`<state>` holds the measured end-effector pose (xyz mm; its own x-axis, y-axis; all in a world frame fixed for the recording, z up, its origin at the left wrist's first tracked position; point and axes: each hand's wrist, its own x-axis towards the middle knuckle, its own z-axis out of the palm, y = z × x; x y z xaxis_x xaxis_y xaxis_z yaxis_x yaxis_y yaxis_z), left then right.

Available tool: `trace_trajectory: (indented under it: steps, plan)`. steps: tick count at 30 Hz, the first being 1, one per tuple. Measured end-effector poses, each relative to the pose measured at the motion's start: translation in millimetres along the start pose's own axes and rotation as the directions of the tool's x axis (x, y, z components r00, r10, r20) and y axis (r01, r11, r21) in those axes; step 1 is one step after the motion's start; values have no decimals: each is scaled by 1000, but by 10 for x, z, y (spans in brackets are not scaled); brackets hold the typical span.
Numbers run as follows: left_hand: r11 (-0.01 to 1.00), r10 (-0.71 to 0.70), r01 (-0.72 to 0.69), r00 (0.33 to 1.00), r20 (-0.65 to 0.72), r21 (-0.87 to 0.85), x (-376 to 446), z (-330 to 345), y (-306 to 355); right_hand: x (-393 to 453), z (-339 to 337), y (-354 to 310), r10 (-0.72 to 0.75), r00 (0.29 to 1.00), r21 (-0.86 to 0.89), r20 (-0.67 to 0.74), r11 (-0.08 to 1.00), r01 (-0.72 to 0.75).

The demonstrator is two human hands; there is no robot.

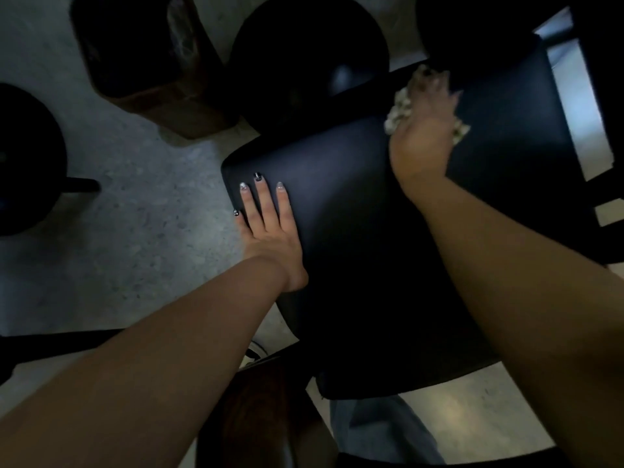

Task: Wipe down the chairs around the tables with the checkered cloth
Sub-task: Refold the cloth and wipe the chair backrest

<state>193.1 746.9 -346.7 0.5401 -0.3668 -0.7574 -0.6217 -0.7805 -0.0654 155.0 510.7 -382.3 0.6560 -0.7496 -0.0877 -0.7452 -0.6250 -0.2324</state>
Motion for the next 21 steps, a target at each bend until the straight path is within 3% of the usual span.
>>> trace_trajectory:
  steps: [3, 7, 11, 15, 16, 21]
  plan:
    - [999, 41, -41, 999, 9, 10, -55, -47, -48, -299, 62, -340, -204, 979, 166, 9, 966, 199]
    - [982, 180, -182, 983, -36, -53, -173, -168, -221, -926, 79, -465, -462, 877, 272, 131, 868, 416]
    - [927, 239, -243, 970, -50, -287, -347, -237, -376, -1730, 82, -333, -659, 708, 327, 253, 747, 579]
    - [932, 294, -303, 953, -71, -200, -683, -239, -468, -2174, -86, -177, -755, 496, 427, 428, 653, 626]
    - [939, 270, -278, 960, -68, -200, -782, -290, -500, -2227, -168, -139, -748, 472, 455, 466, 660, 597]
    - [936, 114, -164, 979, -171, -311, -1364, -710, -568, -2210, -829, -89, -656, 574, 496, 490, 751, 435]
